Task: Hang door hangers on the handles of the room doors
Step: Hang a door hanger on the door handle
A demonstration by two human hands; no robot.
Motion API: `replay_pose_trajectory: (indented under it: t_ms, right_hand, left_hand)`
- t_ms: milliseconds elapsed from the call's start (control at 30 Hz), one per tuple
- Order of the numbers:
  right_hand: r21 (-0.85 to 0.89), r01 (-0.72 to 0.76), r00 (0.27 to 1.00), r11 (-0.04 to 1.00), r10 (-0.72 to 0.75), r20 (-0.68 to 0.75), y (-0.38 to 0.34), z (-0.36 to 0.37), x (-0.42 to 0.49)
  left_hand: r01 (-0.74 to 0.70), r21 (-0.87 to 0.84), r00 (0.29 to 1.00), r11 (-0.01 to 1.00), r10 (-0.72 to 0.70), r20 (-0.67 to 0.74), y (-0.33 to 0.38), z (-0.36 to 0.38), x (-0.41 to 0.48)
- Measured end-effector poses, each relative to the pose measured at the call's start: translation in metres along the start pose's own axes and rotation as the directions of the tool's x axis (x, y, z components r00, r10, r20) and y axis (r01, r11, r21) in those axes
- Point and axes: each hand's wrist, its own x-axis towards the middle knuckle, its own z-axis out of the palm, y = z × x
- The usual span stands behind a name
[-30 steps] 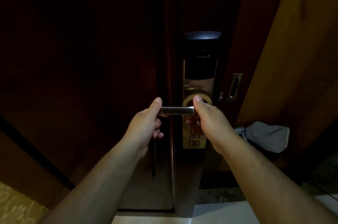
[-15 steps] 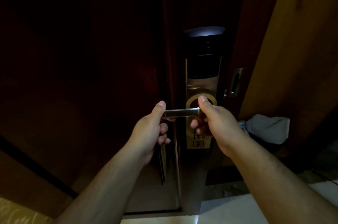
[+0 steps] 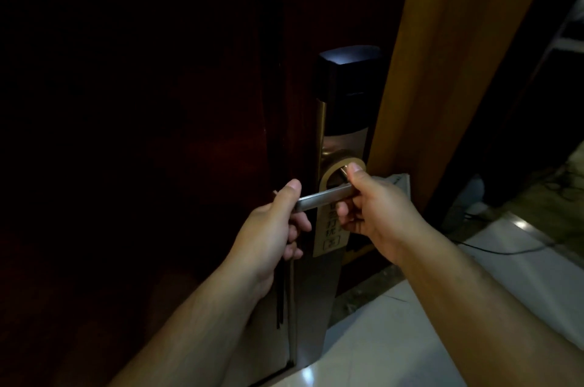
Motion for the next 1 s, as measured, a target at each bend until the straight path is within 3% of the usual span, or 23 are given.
replay_pose_trajectory:
  t_ms: [533,1000]
  right_hand:
    - [-0.008,0.028,0.967,1.000,-0.029,-0.252,0.016,0.014,-0.091]
    - [0.042,0.063,0.868,0.997,-0.034,-0.496,0.044,0.036,-0.192]
  left_hand:
    - [-0.021,0.090,0.965,0.996,-0.004,0.261,-0.010,-0.009,-0.064]
    - [0.012,0.118,0.890,0.993,-0.064,0.451,-0.019,-0.022,-0.148]
